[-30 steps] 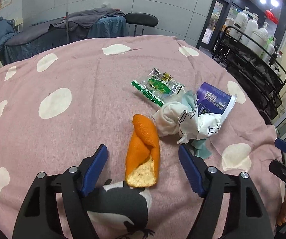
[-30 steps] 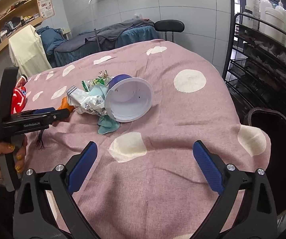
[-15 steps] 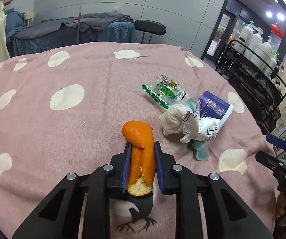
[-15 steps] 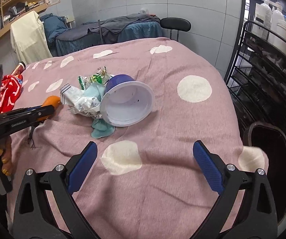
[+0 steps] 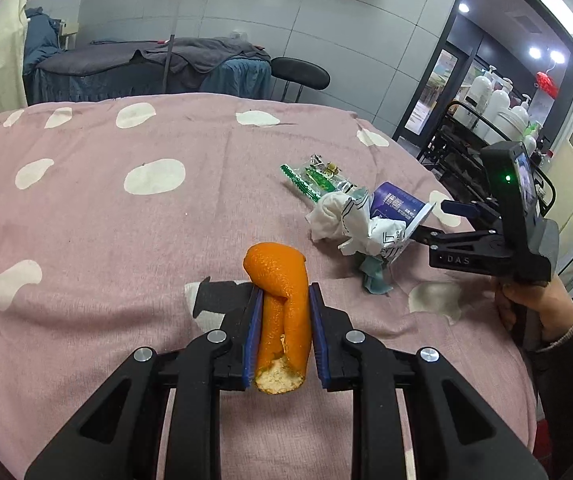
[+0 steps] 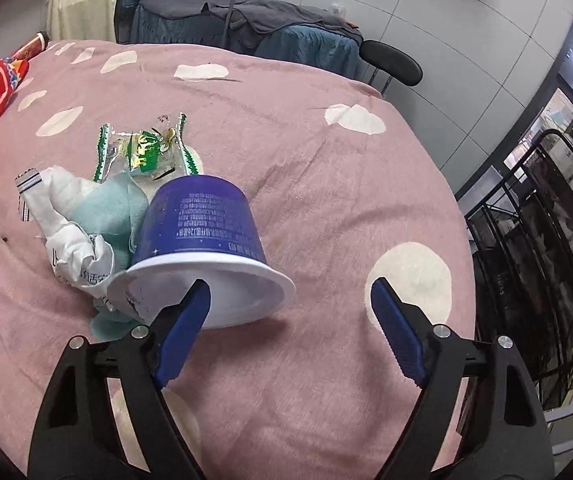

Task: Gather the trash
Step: 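Grasp the orange peel with left tool while right tool grasps the blue-and-white cup, then carry the blue-and-white cup into the bin and open the right tool, then lower the orange peel into the bin and open the left tool, then move both tools back over the tissue and wrappers on the bedspread, then grasp the white tissue with left tool while right tool grasps the crumpled white wrapper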

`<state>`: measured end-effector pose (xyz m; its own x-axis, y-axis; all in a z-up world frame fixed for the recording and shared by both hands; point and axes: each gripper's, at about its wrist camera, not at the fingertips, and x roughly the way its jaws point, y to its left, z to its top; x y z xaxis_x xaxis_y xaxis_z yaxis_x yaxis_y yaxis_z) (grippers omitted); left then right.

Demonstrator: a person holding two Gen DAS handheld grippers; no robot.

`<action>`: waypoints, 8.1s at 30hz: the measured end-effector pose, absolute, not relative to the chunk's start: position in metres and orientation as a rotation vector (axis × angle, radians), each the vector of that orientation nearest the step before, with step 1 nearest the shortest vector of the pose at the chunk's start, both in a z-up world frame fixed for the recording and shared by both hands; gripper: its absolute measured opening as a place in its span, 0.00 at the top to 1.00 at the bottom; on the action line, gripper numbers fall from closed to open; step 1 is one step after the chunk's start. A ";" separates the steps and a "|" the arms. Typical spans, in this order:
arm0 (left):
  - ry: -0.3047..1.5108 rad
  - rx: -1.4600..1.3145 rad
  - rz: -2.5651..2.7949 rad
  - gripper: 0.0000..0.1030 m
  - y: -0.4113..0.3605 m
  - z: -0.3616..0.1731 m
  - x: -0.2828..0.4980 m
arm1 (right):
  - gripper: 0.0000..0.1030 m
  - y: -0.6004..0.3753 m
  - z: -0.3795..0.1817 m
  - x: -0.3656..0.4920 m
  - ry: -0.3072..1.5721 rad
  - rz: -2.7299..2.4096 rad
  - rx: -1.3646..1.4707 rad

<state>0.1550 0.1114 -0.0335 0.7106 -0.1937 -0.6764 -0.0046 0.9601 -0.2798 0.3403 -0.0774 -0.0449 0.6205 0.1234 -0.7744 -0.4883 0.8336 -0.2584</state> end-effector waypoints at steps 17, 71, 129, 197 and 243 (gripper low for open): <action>0.769 -0.306 -0.118 0.78 0.104 -0.038 0.135 | 0.91 -0.076 -0.029 0.304 0.682 0.393 -0.563; 0.747 -0.110 -0.592 0.78 -0.099 -0.007 0.147 | 0.92 -0.370 -0.065 0.200 0.840 -0.151 0.028; 0.867 0.049 -0.819 0.23 -0.266 -0.022 0.202 | 0.10 -0.380 -0.058 0.111 0.737 -0.256 0.161; 0.757 -0.299 -0.180 0.05 0.099 -0.042 0.122 | 0.52 -0.007 -0.066 0.291 1.074 0.633 -0.348; 0.914 0.048 -0.206 0.70 0.038 -0.051 0.244 | 0.63 -0.152 -0.025 0.212 0.918 0.497 0.061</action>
